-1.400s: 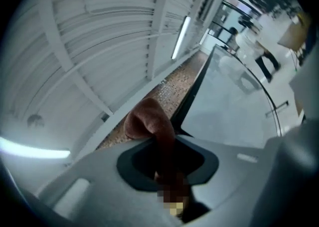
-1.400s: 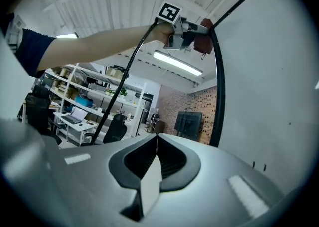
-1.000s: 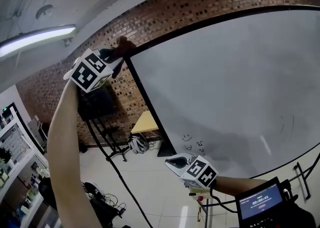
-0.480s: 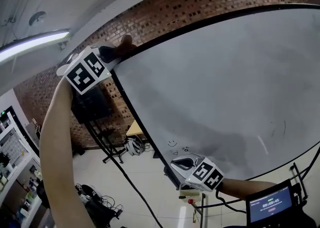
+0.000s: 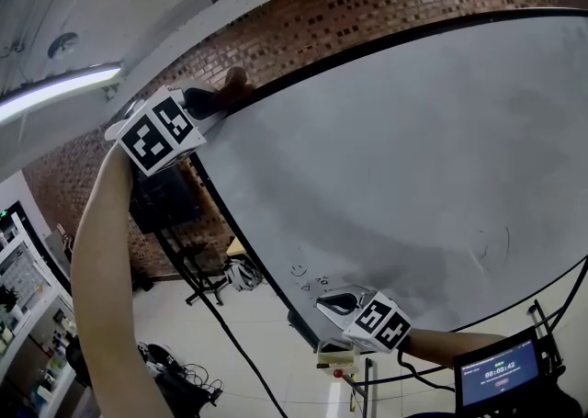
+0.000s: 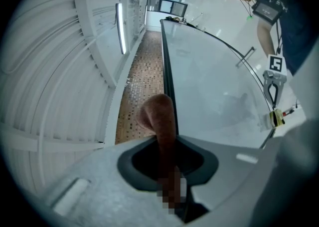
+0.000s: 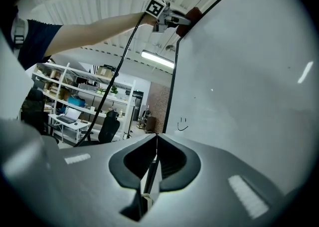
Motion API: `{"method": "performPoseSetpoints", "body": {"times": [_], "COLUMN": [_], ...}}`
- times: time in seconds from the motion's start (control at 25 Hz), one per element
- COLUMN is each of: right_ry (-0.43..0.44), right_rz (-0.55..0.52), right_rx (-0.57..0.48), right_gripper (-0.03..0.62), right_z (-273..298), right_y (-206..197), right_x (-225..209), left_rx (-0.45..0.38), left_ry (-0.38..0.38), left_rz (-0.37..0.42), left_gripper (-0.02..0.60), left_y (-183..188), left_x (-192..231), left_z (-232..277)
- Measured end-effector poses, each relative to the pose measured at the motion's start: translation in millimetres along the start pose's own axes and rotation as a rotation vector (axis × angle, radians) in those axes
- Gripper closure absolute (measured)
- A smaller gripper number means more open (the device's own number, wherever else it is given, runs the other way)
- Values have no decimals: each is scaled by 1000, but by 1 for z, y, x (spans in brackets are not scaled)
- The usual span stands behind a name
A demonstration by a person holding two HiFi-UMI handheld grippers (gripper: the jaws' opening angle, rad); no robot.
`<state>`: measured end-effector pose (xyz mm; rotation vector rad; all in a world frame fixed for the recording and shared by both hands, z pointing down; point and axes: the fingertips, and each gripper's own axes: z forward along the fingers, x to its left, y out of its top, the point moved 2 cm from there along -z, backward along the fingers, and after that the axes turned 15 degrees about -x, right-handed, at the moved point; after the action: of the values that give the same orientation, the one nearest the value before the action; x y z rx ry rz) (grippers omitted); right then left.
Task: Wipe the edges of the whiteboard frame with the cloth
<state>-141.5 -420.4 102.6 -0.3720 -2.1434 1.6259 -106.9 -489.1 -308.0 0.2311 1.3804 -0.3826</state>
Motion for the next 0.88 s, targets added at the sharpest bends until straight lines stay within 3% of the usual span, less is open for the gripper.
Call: {"method": "performPoseSetpoints", "body": {"times": [0.16,0.4,0.88], "right_ry": [-8,-28,-77], "right_rz": [8,10,-6], "right_rx": [-6,6,5], "right_gripper": [583,583,583], "right_z": [-10,-89,-96], "right_y": [-4,20,12], "right_x": [-3,-21,-41], "left_rx": [-8,-42,-68], "left_ry": [-10,-22,-38], "left_rz": [17,23,46], "left_gripper": [514,514,514], "left_y": [18,109,123], "left_x": [-5,5,1], "left_z": [12,41,62]}}
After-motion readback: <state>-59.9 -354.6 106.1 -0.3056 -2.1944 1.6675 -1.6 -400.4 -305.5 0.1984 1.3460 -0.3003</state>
